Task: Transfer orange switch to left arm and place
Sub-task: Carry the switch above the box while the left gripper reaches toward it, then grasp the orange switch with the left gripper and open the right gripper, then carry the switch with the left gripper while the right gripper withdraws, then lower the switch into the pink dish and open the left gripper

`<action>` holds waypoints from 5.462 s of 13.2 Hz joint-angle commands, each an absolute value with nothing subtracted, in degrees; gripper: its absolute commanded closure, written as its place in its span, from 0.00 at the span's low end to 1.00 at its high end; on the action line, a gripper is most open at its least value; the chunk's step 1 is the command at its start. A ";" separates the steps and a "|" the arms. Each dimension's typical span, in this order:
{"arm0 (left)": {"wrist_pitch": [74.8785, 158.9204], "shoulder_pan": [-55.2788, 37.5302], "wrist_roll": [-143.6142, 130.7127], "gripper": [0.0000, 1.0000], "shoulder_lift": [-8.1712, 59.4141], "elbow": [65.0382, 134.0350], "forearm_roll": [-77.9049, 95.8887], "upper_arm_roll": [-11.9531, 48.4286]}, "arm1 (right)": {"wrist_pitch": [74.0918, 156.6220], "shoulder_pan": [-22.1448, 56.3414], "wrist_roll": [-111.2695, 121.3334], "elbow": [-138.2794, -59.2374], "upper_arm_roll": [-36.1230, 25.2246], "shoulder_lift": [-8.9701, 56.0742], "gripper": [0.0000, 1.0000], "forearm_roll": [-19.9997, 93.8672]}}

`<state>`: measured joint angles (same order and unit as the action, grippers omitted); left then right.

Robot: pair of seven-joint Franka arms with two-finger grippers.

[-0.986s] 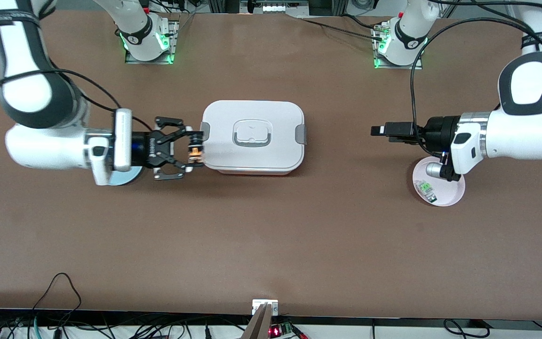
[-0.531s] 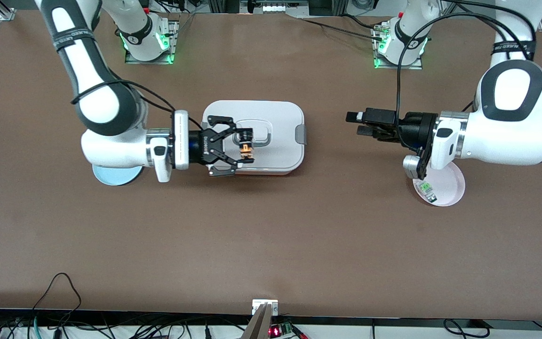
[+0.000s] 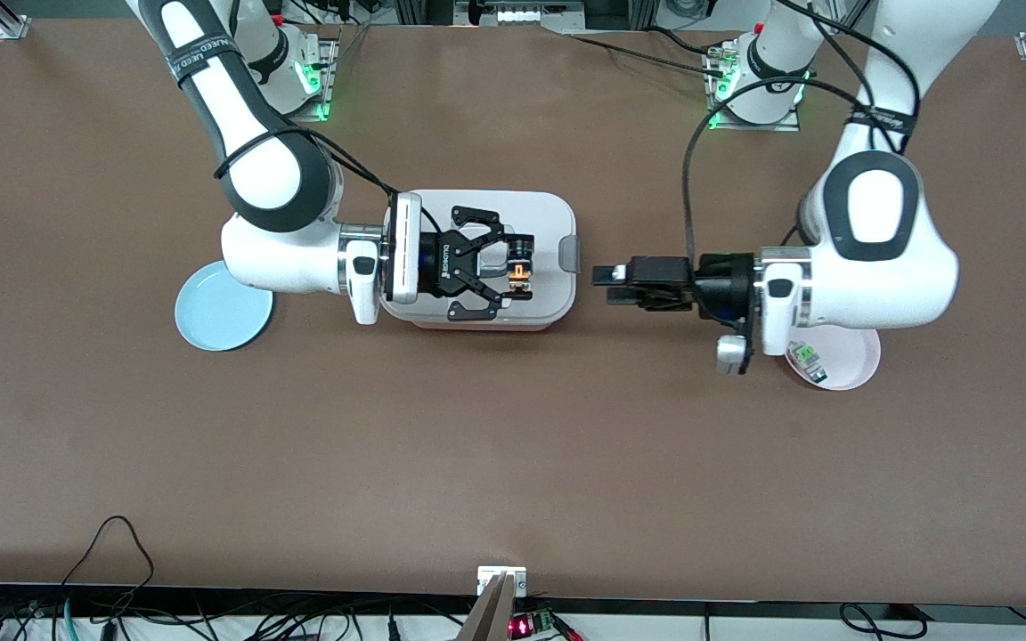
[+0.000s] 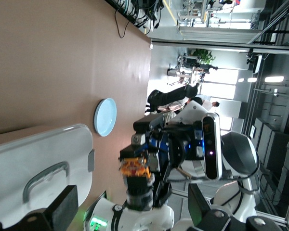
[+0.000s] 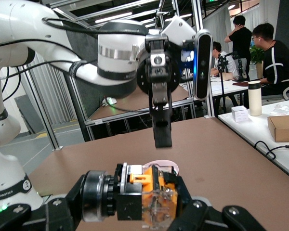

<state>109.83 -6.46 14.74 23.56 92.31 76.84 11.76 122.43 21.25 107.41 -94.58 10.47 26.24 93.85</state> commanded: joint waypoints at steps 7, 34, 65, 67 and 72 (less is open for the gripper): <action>114.17 -9.84 17.67 0.09 25.14 93.87 83.05 12.74 | 125.95 21.45 108.11 -93.96 13.01 26.28 0.64 97.29; 113.21 -8.00 17.23 1.00 24.08 93.35 74.92 14.06 | 122.70 17.85 104.85 -94.92 12.92 25.66 0.00 95.46; 130.40 15.20 76.11 1.00 25.13 109.67 -16.77 13.71 | 97.13 0.70 -4.54 -94.04 14.50 8.27 0.00 5.91; 133.85 16.60 76.03 1.00 25.84 111.96 -19.86 13.80 | 93.27 0.79 -9.56 -93.87 14.85 7.21 0.00 3.27; 137.09 19.07 76.11 1.00 28.03 113.81 -20.04 13.80 | 86.66 0.62 -9.67 -89.92 15.83 5.28 0.00 -8.34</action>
<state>134.37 17.88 75.66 27.72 112.65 -18.15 13.13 88.07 1.09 -8.77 -91.78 15.70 5.90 -5.81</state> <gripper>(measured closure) 0.590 0.000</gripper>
